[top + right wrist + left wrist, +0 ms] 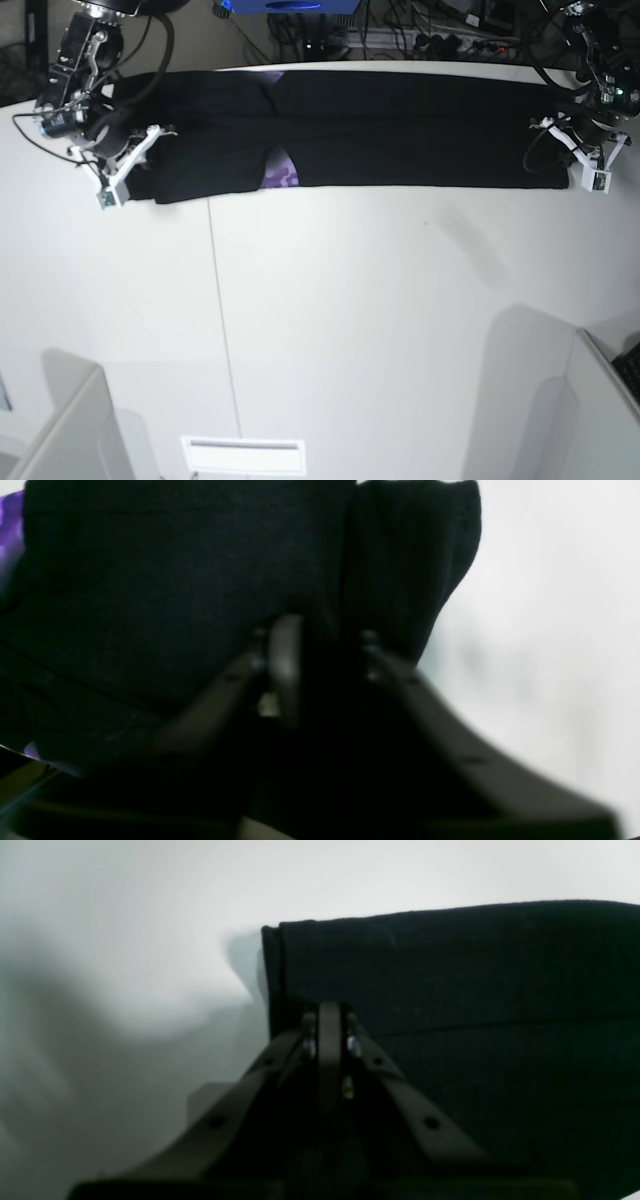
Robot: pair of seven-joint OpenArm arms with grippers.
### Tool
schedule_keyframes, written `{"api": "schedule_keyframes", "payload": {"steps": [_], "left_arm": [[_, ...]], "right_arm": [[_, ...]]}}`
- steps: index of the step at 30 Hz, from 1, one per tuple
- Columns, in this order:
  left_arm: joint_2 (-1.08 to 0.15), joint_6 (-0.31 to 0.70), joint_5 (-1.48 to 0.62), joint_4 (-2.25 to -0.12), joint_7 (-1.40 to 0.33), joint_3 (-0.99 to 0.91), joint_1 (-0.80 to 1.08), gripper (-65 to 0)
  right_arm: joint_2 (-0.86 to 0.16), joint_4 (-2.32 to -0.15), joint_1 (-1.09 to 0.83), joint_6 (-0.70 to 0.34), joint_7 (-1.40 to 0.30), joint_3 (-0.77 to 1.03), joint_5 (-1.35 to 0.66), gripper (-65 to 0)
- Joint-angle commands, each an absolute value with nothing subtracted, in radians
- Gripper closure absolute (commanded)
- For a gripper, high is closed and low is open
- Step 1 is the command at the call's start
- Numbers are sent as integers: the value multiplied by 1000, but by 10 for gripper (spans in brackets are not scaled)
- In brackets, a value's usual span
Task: Fold the T-shirt properly
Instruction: 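Press and adjust the strip's ends with both grippers, then grasp the strip's end with the left gripper and pull it inward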
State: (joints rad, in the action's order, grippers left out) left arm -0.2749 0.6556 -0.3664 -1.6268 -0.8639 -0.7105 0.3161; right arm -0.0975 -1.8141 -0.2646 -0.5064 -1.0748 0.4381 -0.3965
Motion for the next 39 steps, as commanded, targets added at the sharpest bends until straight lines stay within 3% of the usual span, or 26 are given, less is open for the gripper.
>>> {"api": "schedule_keyframes", "payload": {"steps": [1, 28, 31, 33, 36, 39], "left_arm": [[-294, 657, -374, -1639, -848, -719, 314, 0], [-309, 657, -381, -1580, -848, -713, 314, 0], [-305, 659, -383, -1643, -848, -713, 344, 0], [-283, 659, -383, -1701, -848, -714, 358, 0], [-255, 659, -383, -1774, -848, -717, 363, 0], [-226, 659, -377, -1773, -848, -711, 360, 0]], "right_arm": [[-105, -1848, -266, -518, -1066, 441, -409, -3], [-88, -1962, -398, -544, -1113, 450, -403, 0], [-87, -1969, -410, -544, -1078, 476, -401, -239], [-87, -1985, -421, -544, -1029, 484, -401, -314], [-96, -2000, -435, -549, -940, 478, -401, -233], [-96, -1995, -427, -552, -905, 470, -401, -59]]}}
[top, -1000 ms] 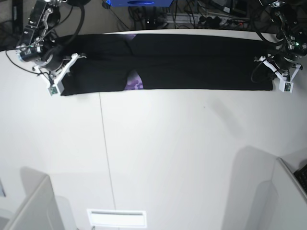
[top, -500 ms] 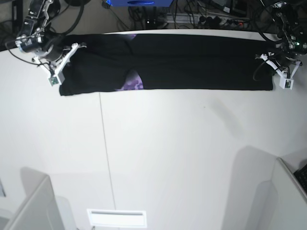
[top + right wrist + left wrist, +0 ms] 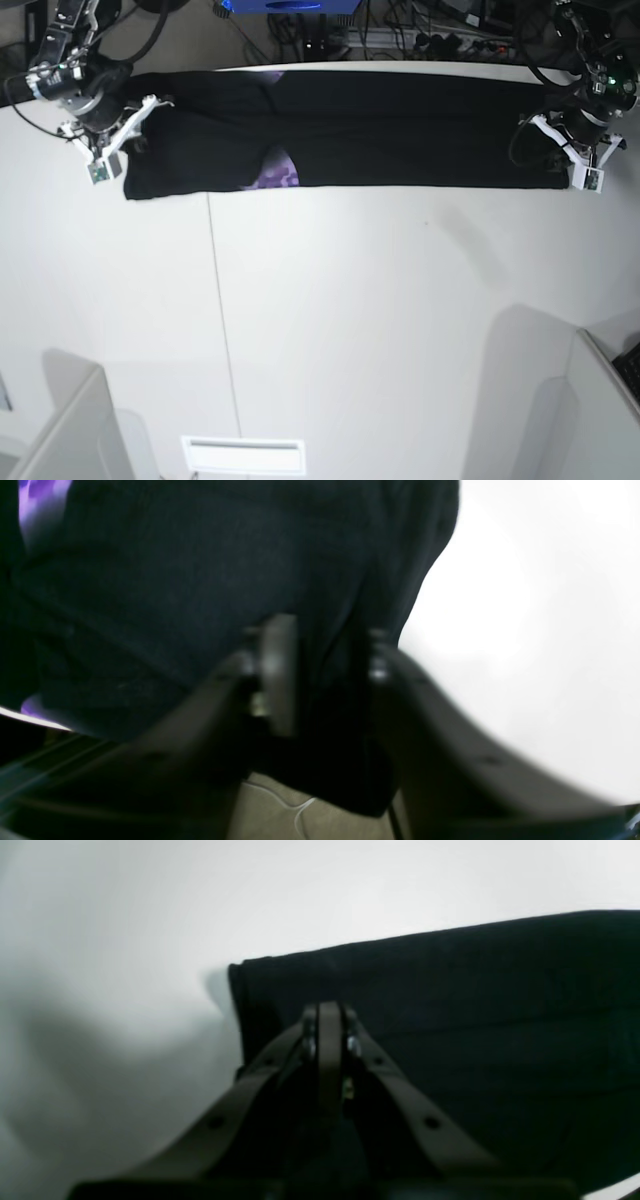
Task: Fold the T-shirt properly
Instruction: 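Grasp the strip's end with the left gripper and pull it inward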
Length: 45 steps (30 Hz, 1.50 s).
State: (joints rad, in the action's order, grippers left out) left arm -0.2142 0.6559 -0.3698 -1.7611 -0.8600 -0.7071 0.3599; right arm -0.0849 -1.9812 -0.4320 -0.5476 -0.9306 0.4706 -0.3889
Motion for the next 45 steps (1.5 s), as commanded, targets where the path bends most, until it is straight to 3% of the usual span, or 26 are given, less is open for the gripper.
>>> {"api": "schedule_keyframes", "payload": {"steps": [1, 17, 31, 39, 45], "left_arm": [[-214, 659, -374, -1758, -848, -711, 354, 0], [-208, 648, -372, -1445, -762, -680, 285, 0], [-217, 610, -163, -1268, -766, -680, 7, 0], [-222, 615, -168, -1379, -769, -731, 8, 0], [-266, 616, -343, -1555, -911, -816, 13, 0]], "right_arm": [[-96, -1994, -424, -552, -901, 453, -401, 0], [-110, -1615, -298, -544, -819, 435, -346, 0], [-36, -1604, -110, -542, -826, 441, -76, 0], [-22, -1690, -111, -550, -858, 435, -64, 0], [-21, -1833, -107, -552, -943, 433, -65, 0]]}}
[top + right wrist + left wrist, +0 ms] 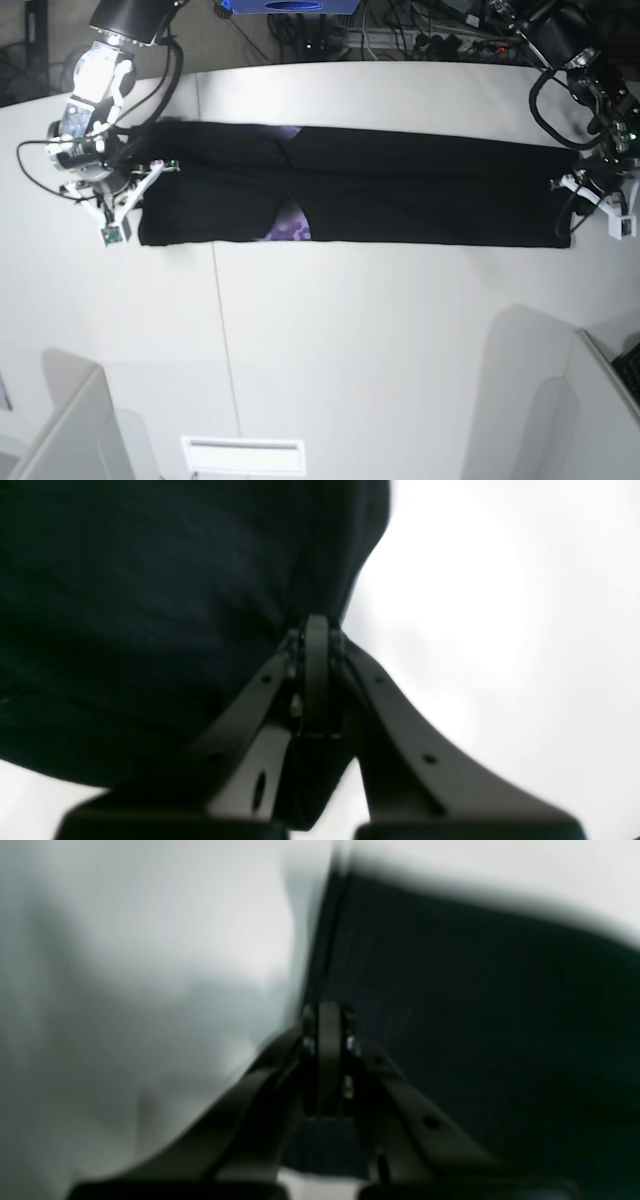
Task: Fold the T-shirt properly
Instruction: 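Grasp the strip's end with the left gripper and pull it inward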
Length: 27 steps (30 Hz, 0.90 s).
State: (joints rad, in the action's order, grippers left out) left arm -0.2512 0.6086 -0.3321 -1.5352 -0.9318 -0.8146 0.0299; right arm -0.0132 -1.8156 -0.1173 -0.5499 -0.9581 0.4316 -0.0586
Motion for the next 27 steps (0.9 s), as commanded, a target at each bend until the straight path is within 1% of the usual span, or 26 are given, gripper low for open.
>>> {"api": "schedule_keyframes", "payload": {"steps": [1, 6, 9, 11, 12, 13, 15, 16, 17, 18, 19, 22, 27], "left_arm": [[-277, 616, -377, -1592, -932, -817, 16, 0], [-329, 616, -487, -1741, -964, -819, 114, 0], [-355, 616, -521, -1727, -961, -820, 139, 0], [-357, 616, -530, -1684, -958, -863, 139, 0], [-357, 616, -530, -1655, -944, -894, 137, -64], [-355, 616, -532, -1632, -926, -915, 136, -156], [-355, 616, -532, -1577, -880, -929, 139, -385], [-355, 618, -532, -1552, -863, -929, 140, -472], [-355, 618, -532, -1520, -849, -929, 134, -540], [-355, 622, -532, -1478, -839, -928, 130, -587], [-355, 639, -532, -1440, -834, -928, 127, -601], [-360, 698, -526, -1323, -829, -906, 79, -601], [-371, 698, -526, -1228, -828, -875, 50, -599]], "right_arm": [[-15, -1870, -108, -552, -964, 433, -81, 0], [-5, -1997, -150, -553, -1030, 435, -234, 0], [-7, -1991, -160, -553, -1030, 438, -275, 0], [-7, -1991, -177, -553, -1026, 435, -278, 0], [-4, -1991, -182, -553, -1026, 435, -278, 0], [-2, -1991, -183, -553, -1026, 433, -278, 0], [-2, -1989, -185, -553, -1030, 433, -278, 0], [-2, -1989, -191, -553, -1030, 433, -280, 0], [-1, -1989, -193, -553, -1026, 433, -280, 0], [-1, -1989, -193, -553, -1024, 433, -280, 0], [2, -1991, -197, -553, -1026, 433, -280, 0], [19, -1988, -202, -553, -1024, 433, -280, 0], [22, -1989, -216, -553, -1024, 433, -280, 0]]}}
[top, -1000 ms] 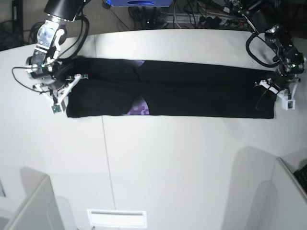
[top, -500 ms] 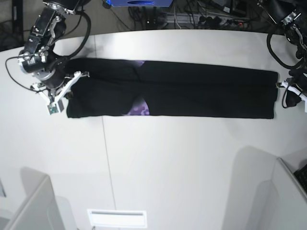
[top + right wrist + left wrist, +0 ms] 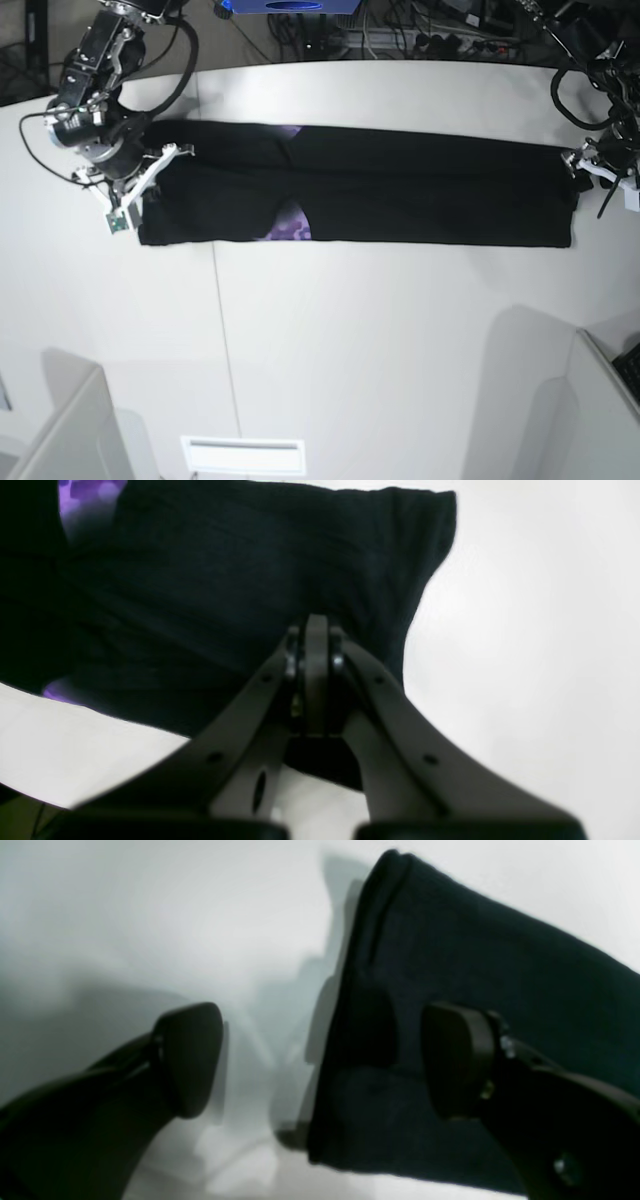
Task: Fold the T-shirt properly
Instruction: 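Grasp the strip's end with the left gripper and pull it inward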
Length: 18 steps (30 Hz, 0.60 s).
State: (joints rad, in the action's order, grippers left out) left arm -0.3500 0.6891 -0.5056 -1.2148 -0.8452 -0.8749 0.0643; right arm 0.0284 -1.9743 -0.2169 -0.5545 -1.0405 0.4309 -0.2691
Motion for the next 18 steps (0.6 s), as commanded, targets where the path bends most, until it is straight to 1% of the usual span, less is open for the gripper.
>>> {"api": "schedule_keyframes", "payload": {"steps": [1, 6, 11, 12, 14, 18], "left_arm": [[-372, 698, -524, -1219, -828, -866, 45, -599], [-372, 698, -524, -1184, -828, -789, 33, -599], [-366, 698, -524, -1135, -828, -773, 31, -589], [-366, 698, -526, -1125, -828, -759, 31, -561], [-366, 698, -529, -1118, -828, -728, 31, -469], [-366, 698, -530, -1084, -828, -700, 30, -257]], "right_arm": [[24, -1989, -217, -553, -1024, 433, -280, 0], [25, -1989, -220, -553, -1024, 433, -280, 0], [25, -1991, -234, -553, -1024, 433, -280, 0], [25, -1991, -232, -553, -1023, 433, -280, 0], [25, -1991, -237, -553, -1023, 433, -280, 0], [25, -1991, -239, -553, -1023, 437, -280, 0]]}}
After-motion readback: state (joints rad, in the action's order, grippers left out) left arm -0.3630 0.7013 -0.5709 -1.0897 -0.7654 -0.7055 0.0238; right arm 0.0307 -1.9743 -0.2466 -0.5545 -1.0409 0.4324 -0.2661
